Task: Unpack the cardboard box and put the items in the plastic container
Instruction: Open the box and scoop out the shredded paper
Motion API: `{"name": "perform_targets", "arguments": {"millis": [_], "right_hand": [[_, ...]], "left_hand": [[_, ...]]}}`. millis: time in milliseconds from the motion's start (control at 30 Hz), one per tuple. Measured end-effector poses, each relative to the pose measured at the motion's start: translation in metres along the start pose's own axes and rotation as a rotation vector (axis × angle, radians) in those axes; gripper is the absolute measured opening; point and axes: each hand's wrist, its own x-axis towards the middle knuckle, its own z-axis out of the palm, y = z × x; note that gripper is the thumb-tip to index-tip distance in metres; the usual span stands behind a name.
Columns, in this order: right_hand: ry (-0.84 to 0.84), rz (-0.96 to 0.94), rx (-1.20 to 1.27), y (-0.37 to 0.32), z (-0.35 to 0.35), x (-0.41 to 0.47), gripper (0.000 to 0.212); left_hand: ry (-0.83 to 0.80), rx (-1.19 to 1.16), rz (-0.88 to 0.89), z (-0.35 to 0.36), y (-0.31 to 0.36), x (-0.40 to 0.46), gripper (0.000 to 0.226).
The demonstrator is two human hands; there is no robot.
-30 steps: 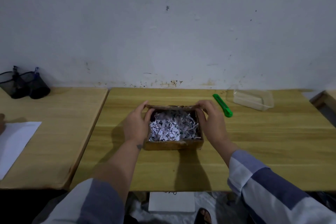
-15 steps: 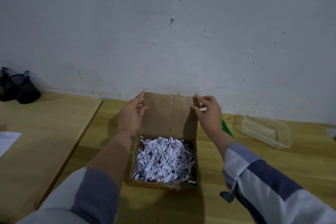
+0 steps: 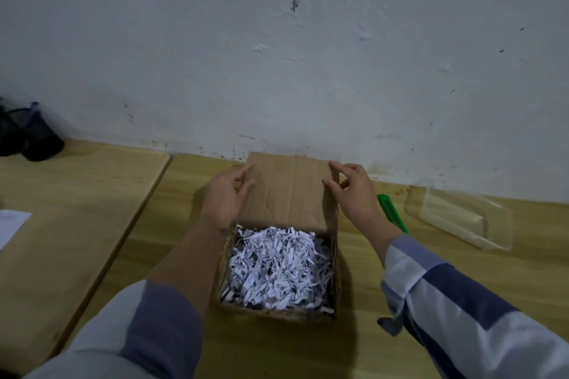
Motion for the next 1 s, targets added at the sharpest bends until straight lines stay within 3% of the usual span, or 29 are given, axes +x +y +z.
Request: {"name": "perform_targets", "arguments": {"millis": [233, 433, 567, 733, 867, 1000], "right_hand": [[-0.169, 0.092, -0.199, -0.006, 0.003, -0.064, 0.066], [-0.138, 0.015, -0.363, -0.023, 0.007, -0.122, 0.054], [-0.249, -0.032, -0.267, -0.031, 0.012, -0.142, 0.047], [-0.463, -0.023, -0.375, -0.037, 0.018, -0.145, 0.081], [-0.590, -0.007, -0.451, -0.036, 0.025, -0.137, 0.101], [-0.672, 0.022, -0.453, -0.037, 0.031, -0.124, 0.108]], "left_hand": [[-0.211, 0.184, -0.030, -0.021, 0.004, -0.056, 0.048], [-0.272, 0.224, 0.124, -0.032, 0.002, -0.093, 0.052], [-0.415, 0.217, 0.196, -0.034, 0.009, -0.104, 0.060], [-0.682, 0.353, 0.213, -0.028, 0.015, -0.101, 0.094], [-0.732, 0.530, 0.257, -0.022, 0.017, -0.090, 0.106], [-0.750, 0.740, 0.347, -0.011, 0.015, -0.081, 0.108]]}}
